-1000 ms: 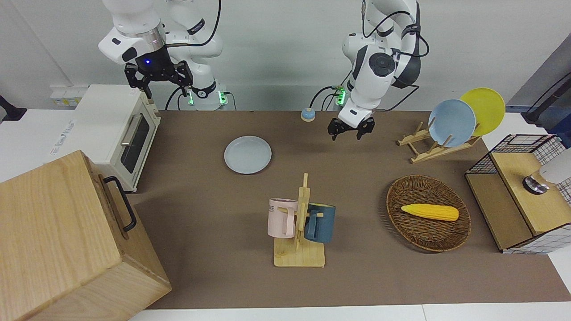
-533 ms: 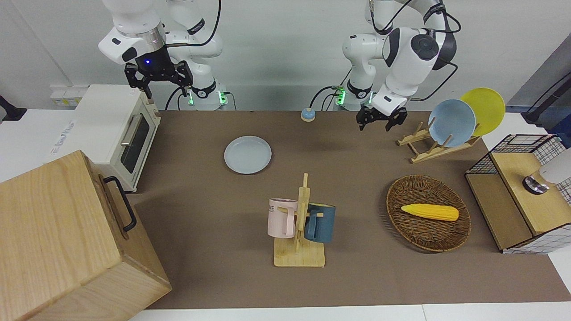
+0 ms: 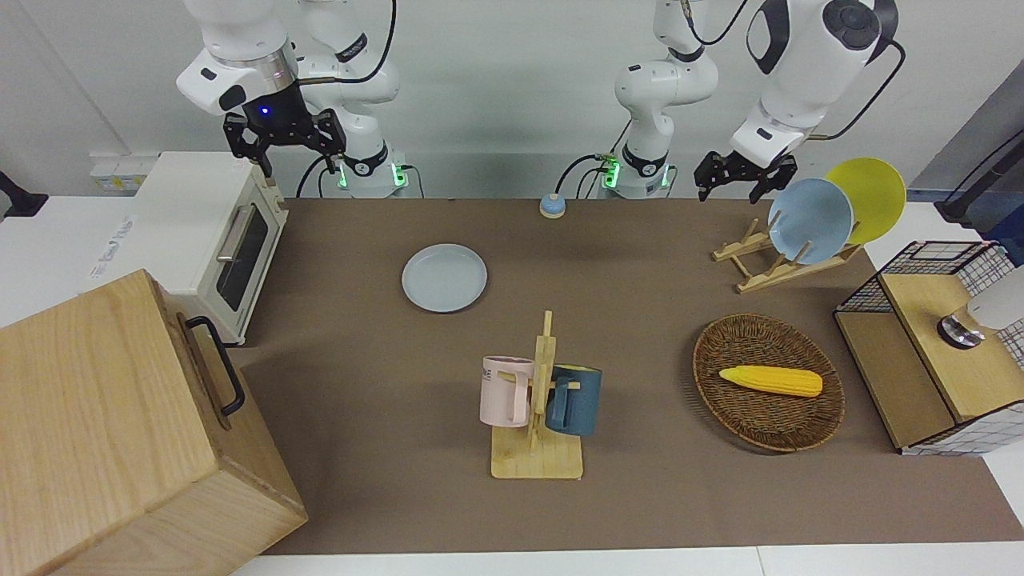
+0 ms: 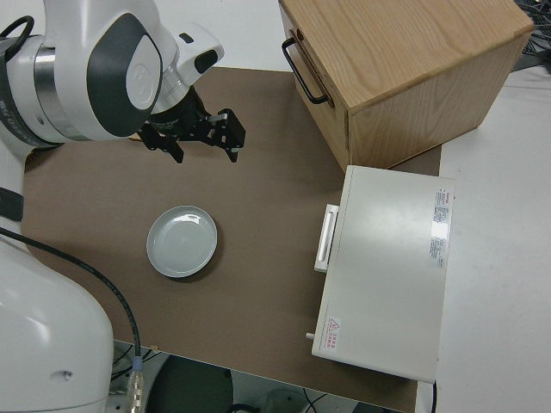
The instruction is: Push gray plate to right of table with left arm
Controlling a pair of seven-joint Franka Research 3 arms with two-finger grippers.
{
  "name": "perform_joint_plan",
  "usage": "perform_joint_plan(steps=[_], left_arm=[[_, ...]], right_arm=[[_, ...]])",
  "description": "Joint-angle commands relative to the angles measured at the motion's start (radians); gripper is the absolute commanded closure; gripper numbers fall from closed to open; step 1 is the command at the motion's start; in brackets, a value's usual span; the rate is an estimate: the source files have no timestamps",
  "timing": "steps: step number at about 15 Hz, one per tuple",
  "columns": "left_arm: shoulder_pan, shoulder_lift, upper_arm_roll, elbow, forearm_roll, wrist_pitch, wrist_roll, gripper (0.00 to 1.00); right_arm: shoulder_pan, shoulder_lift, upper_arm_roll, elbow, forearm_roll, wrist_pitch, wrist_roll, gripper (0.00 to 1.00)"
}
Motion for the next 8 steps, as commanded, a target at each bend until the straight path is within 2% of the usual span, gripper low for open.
perform_joint_plan(steps=[1, 4, 8], left_arm=[[0.007, -0.033, 0.004, 0.014, 0.02, -0.067, 0.022, 0.01], [-0.002, -0.033, -0.011, 0.075, 0.02, -0.133, 0.016, 0.01], [-0.004, -0.031, -0.018, 0.08, 0.02, -0.124, 0.013, 0.01]], right_arm=[[-0.024, -0.009, 0.019, 0.0, -0.008, -0.014, -0.008, 0.005], [-0.024, -0.009, 0.019, 0.0, -0.008, -0.014, -0.008, 0.005], [-0.024, -0.009, 0.019, 0.0, -0.008, -0.014, -0.008, 0.005]])
